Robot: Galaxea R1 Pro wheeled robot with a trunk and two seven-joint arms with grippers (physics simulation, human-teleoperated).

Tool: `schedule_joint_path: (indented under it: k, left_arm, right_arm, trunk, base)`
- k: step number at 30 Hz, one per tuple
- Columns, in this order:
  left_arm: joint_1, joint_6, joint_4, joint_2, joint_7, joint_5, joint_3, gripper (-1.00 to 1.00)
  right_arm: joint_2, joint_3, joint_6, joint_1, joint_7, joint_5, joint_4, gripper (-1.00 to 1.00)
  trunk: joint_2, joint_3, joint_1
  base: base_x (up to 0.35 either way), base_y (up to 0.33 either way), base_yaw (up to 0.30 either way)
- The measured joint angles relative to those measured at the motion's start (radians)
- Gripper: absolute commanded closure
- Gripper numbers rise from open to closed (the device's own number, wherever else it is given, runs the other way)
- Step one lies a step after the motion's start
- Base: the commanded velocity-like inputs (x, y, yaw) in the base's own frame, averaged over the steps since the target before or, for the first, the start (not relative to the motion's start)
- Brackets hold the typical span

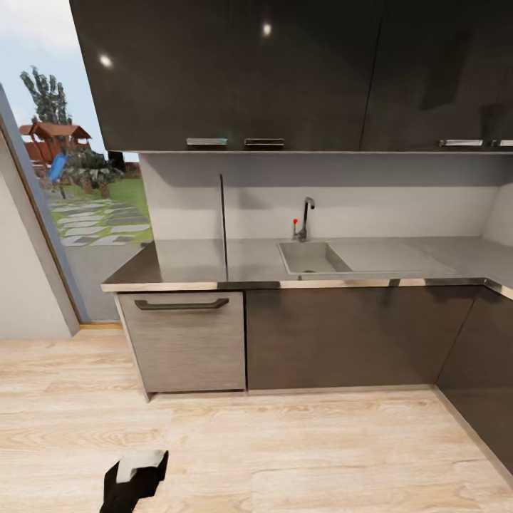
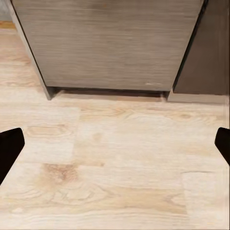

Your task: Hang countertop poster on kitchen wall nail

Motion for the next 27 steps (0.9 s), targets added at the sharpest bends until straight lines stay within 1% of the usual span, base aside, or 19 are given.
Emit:
schedule_joint_path:
  k: [4, 5, 6, 7, 8, 9, 10, 11, 12, 13, 14, 16, 18, 19, 21, 22, 24, 26, 27]
  left_arm:
    - [0.000, 0.130, -0.158, -0.023, 0.003, 0.000, 0.000, -1.00]
    - [0.000, 0.176, -0.225, -0.030, 0.004, 0.000, 0.000, -1.00]
    - [-0.001, 0.211, -0.277, -0.038, 0.004, 0.000, 0.000, -1.00]
    - [-0.004, 0.226, -0.296, -0.042, 0.004, 0.000, 0.000, -1.00]
    - [-0.050, 0.278, -0.323, -0.061, 0.004, 0.001, -0.001, -1.00]
    - [-0.094, 0.312, -0.334, -0.073, 0.004, 0.000, -0.001, -1.00]
    - [-0.161, 0.369, -0.347, -0.093, 0.004, 0.001, -0.001, -1.00]
    - [-0.201, 0.395, -0.352, -0.103, 0.005, 0.000, -0.001, -1.00]
    - [-0.266, 0.440, -0.357, -0.121, 0.006, 0.000, -0.001, -1.00]
    - [-0.402, 0.535, -0.333, -0.153, 0.009, -0.003, 0.000, -1.00]
    - [-0.541, 0.547, -0.323, -0.157, 0.010, -0.003, -0.001, -1.00]
    - [-0.586, 0.566, -0.282, -0.164, 0.021, -0.005, -0.001, -1.00]
    - [-0.687, 0.577, -0.211, -0.166, 0.067, -0.005, -0.005, -1.00]
    - [-0.713, 0.579, -0.191, -0.166, 0.084, -0.005, -0.007, -1.00]
    - [-0.756, 0.581, -0.153, -0.166, 0.112, -0.005, -0.011, -1.00]
    - [-0.796, 0.582, -0.113, -0.166, 0.130, -0.004, -0.015, -1.00]
    - [-0.838, 0.582, -0.068, -0.166, 0.143, -0.004, -0.020, -1.00]
    - [-0.913, 0.580, 0.032, -0.166, 0.156, -0.003, -0.031, -1.00]
    - [-0.927, 0.579, 0.055, -0.166, 0.158, -0.003, -0.034, -1.00]
  right_arm:
    - [-0.012, -0.005, -0.023, 0.017, 0.000, -0.002, -0.078, -1.00]
    - [-0.014, -0.022, -0.028, 0.045, 0.000, -0.003, -0.134, -1.00]
    - [-0.016, -0.055, -0.033, 0.081, 0.001, -0.004, -0.200, -1.00]
    - [-0.016, -0.074, -0.034, 0.100, 0.001, -0.004, -0.236, -1.00]
    - [-0.015, -0.105, -0.036, 0.137, 0.003, -0.005, -0.299, -1.00]
    - [-0.014, -0.117, -0.036, 0.154, 0.003, -0.005, -0.325, -1.00]
    - [-0.012, -0.133, -0.038, 0.177, 0.004, -0.005, -0.360, -1.00]
    - [-0.011, -0.139, -0.039, 0.186, 0.004, -0.005, -0.373, -1.00]
    - [-0.010, -0.147, -0.040, 0.198, 0.005, -0.004, -0.390, -1.00]
    - [-0.007, -0.158, -0.048, 0.214, 0.005, -0.003, -0.413, -1.00]
    - [-0.006, -0.159, -0.056, 0.216, 0.005, -0.002, -0.415, -1.00]
    - [-0.006, -0.160, -0.104, 0.228, 0.005, 0.000, -0.415, -1.00]
    - [-0.005, -0.160, -0.201, 0.244, 0.005, 0.001, -0.397, -1.00]
    - [-0.005, -0.160, -0.222, 0.246, 0.005, 0.002, -0.387, -1.00]
    - [-0.003, -0.160, -0.252, 0.250, 0.005, 0.002, -0.371, -1.00]
    - [-0.002, -0.160, -0.271, 0.252, 0.005, 0.002, -0.360, -1.00]
    - [-0.001, -0.160, -0.284, 0.253, 0.005, 0.003, -0.352, -1.00]
    - [0.001, -0.160, -0.297, 0.255, 0.005, 0.003, -0.345, -1.00]
    - [0.001, -0.160, -0.298, 0.255, 0.005, 0.003, -0.344, -1.00]
  trunk:
    - [0.000, 0.000, 0.000]
    - [0.000, 0.000, 0.000]
    - [0.000, 0.000, 0.000]
    - [0.000, 0.000, 0.000]
    - [0.000, 0.000, 0.000]
    - [0.000, 0.000, 0.000]
    - [0.000, 0.000, 0.000]
    - [0.000, 0.000, 0.000]
    - [0.000, 0.000, 0.000]
    - [0.000, 0.000, 0.000]
    - [0.000, 0.000, 0.000]
    - [0.000, 0.000, 0.000]
    - [0.000, 0.000, 0.000]
    - [0.000, 0.000, 0.000]
    - [0.000, 0.000, 0.000]
    - [0.000, 0.000, 0.000]
    - [0.000, 0.000, 0.000]
    - [0.000, 0.000, 0.000]
    - [0.000, 0.000, 0.000]
  base:
    - [0.003, -0.002, 0.000]
    - [0.001, -0.001, 0.000]
    - [0.000, 0.000, 0.000]
    - [0.000, 0.000, 0.000]
    - [0.000, 0.000, 0.000]
    - [0.000, 0.000, 0.000]
    - [0.000, 0.000, 0.000]
    - [0.000, 0.000, 0.000]
    - [0.000, 0.000, 0.000]
    - [0.000, 0.000, 0.000]
    - [0.000, 0.000, 0.000]
    - [0.000, 0.000, 0.000]
    - [0.000, 0.000, 0.000]
    - [0.000, 0.000, 0.000]
    - [0.000, 0.000, 0.000]
    - [0.000, 0.000, 0.000]
    - [0.000, 0.000, 0.000]
    - [0.000, 0.000, 0.000]
    - [0.000, 0.000, 0.000]
